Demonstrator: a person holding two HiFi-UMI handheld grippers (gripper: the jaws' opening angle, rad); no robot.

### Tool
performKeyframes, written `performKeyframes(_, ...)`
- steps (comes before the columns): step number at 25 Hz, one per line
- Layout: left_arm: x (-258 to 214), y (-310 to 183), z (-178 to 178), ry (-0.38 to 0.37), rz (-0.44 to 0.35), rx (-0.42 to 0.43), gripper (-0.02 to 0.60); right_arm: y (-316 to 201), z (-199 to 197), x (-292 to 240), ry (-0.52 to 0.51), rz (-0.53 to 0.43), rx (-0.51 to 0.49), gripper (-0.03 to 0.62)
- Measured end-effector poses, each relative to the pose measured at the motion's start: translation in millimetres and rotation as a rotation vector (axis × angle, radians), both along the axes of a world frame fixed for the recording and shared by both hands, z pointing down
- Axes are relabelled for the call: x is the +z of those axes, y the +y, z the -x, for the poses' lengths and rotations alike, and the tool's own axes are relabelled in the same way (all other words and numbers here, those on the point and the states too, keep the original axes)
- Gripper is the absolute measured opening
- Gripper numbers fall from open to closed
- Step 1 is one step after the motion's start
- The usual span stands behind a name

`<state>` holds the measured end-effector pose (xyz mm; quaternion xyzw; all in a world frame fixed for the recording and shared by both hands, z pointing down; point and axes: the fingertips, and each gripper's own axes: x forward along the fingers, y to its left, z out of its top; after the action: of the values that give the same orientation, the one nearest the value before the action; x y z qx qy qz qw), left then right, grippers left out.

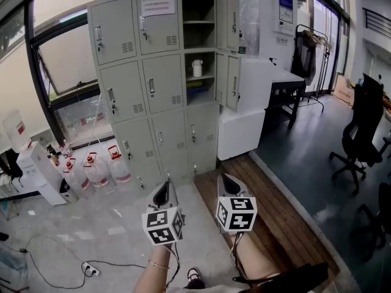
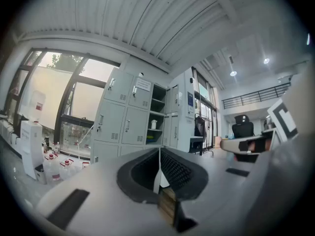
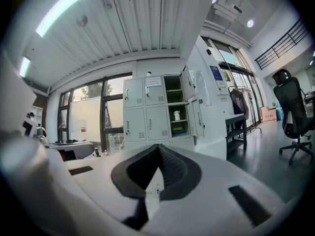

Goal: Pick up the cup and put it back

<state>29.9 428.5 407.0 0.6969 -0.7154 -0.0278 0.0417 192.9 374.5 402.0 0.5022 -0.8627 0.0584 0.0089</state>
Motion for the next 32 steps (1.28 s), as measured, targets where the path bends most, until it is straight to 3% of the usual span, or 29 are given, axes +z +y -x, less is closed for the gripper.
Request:
performKeyframes(16,8,-36,9,0.01,0.013,-0.001,0.012,-31,9,10,-0.011,0.016,-0.015,-0.008)
performKeyframes(25,0,-111,50,0.002,-0.007,0.002,0.012,-110,42,12,-0.02,0.036,0.009,-0.008)
performKeyframes(32,-14,-172,78,-0.046,-0.024,0.058,0.012,-174,78,4,-0.032,0.041,0.037,-0.008)
